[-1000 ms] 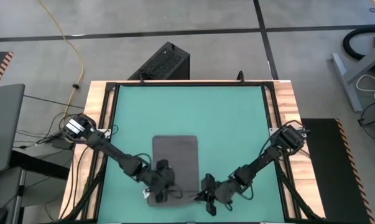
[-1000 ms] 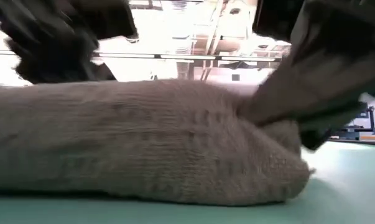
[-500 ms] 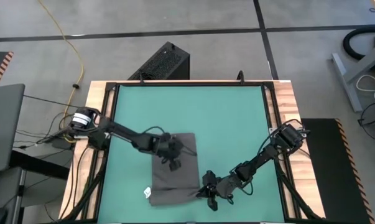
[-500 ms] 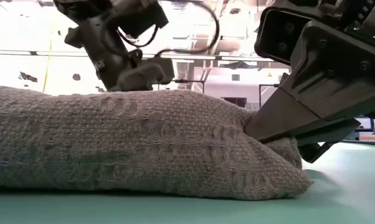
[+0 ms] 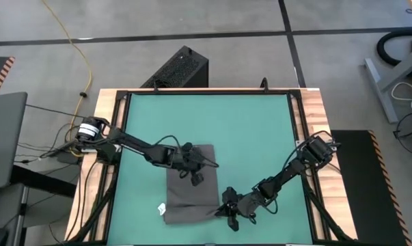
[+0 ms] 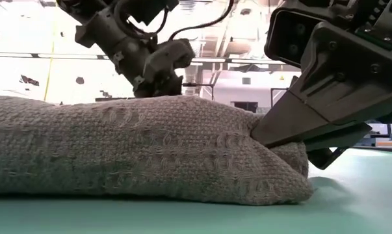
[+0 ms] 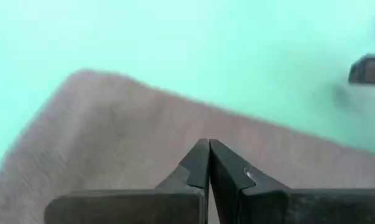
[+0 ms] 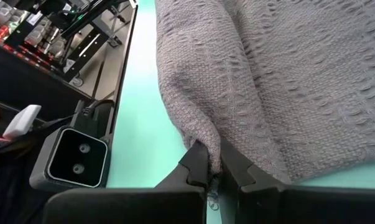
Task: Roll towel
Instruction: Roll the gray towel
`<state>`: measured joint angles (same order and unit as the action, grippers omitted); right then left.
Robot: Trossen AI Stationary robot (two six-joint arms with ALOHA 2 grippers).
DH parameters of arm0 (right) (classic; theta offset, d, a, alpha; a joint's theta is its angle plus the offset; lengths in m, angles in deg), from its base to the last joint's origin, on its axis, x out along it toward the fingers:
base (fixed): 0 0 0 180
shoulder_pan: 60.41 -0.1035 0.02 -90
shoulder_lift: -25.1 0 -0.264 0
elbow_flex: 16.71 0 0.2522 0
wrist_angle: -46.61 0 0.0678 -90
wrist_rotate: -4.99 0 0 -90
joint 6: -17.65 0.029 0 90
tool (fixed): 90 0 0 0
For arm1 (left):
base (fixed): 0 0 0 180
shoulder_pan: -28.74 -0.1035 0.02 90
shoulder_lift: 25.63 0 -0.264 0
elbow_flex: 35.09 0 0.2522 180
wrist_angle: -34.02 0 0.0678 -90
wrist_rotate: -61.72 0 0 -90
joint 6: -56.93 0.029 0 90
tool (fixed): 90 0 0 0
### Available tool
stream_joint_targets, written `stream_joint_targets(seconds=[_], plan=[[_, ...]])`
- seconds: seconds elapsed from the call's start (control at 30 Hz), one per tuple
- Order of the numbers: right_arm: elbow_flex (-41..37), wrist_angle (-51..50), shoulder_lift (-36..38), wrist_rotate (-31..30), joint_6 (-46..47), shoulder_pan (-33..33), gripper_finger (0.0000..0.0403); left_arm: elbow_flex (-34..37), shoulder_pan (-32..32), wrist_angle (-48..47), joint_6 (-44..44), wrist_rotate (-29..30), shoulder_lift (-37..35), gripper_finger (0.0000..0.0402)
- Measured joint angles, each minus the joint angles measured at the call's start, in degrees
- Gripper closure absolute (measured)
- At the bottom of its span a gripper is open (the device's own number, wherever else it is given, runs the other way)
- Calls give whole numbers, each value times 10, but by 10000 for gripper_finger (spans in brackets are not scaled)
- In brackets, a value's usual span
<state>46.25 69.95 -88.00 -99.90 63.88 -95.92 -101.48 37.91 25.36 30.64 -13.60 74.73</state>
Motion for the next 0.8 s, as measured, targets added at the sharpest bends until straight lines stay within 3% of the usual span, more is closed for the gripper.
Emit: stream_joint_targets(seconds=[0.2, 0.57, 0.8], plan=[[0, 1, 0, 0, -2, 1, 374, 0, -45, 27, 31, 48, 0, 401], [0, 10, -1, 0, -12, 5, 374, 0, -144, 34, 35, -103, 0, 401], [0, 18, -1, 18, -12, 17, 374, -14, -170, 47, 35, -182, 67, 401]])
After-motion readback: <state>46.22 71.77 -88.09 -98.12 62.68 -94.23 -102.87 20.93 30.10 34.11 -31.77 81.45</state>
